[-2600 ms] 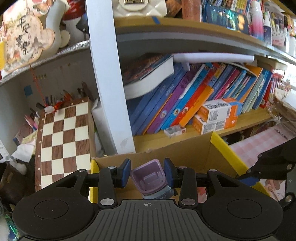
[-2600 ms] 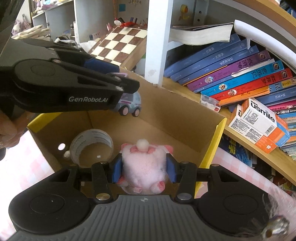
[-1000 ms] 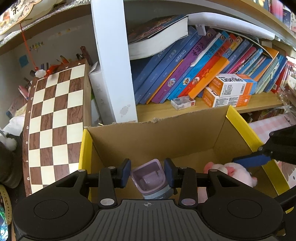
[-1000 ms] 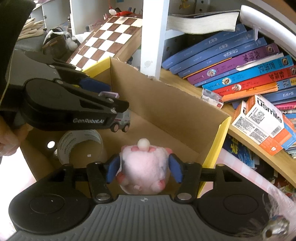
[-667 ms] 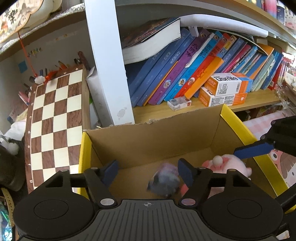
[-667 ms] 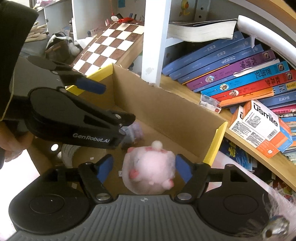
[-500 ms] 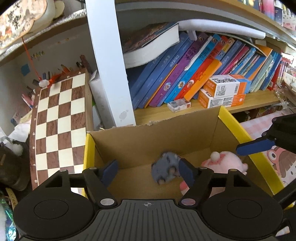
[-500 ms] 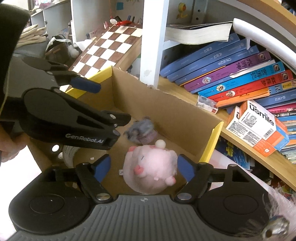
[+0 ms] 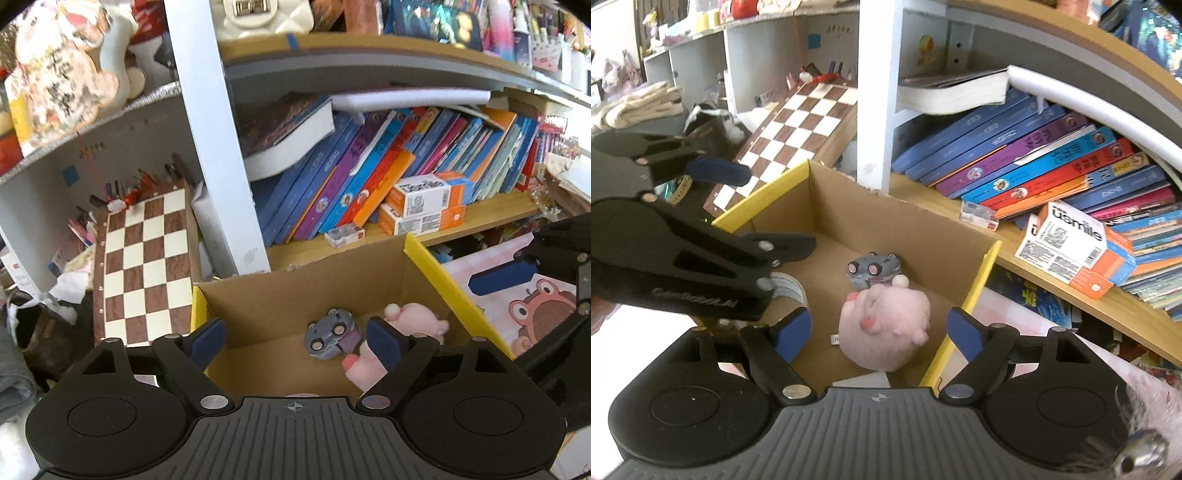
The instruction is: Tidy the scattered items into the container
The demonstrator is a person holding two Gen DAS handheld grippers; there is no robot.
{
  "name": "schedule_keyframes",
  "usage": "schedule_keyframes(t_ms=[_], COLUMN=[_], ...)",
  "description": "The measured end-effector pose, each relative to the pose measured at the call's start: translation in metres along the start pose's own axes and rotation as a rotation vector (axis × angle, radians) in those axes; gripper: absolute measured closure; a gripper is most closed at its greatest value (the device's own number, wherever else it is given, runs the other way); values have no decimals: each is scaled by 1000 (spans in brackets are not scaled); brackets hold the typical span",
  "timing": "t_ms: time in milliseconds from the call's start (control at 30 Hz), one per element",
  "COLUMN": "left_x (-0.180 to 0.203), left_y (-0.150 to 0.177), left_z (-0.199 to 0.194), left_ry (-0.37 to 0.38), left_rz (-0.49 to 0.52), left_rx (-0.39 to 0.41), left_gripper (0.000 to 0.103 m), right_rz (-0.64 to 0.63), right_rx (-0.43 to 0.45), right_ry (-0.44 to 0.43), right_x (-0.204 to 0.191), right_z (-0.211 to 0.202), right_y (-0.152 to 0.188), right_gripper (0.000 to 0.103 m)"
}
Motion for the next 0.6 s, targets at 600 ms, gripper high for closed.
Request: schedule_keyframes(t_ms=[600], left_x=[17], left_y=[37], left_z=[-61], left_ry=[-7], left_rz=[-10], left_rx=[24], left_gripper=[16], right_rz=[51], right_rx=[29], right_ry=[8], right_x=[-9], right_z=[-50], right_y=[45], right_gripper=[21])
Point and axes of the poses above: each gripper's, at about its wrist camera, not at the fingertips, and z roughly the way its jaws point, x to its right, y to its underside, the point moved 3 cm from there along z, roughly the way its jaws point, and after that the axes turned 9 degrees about -x, right-handed, at the moved point
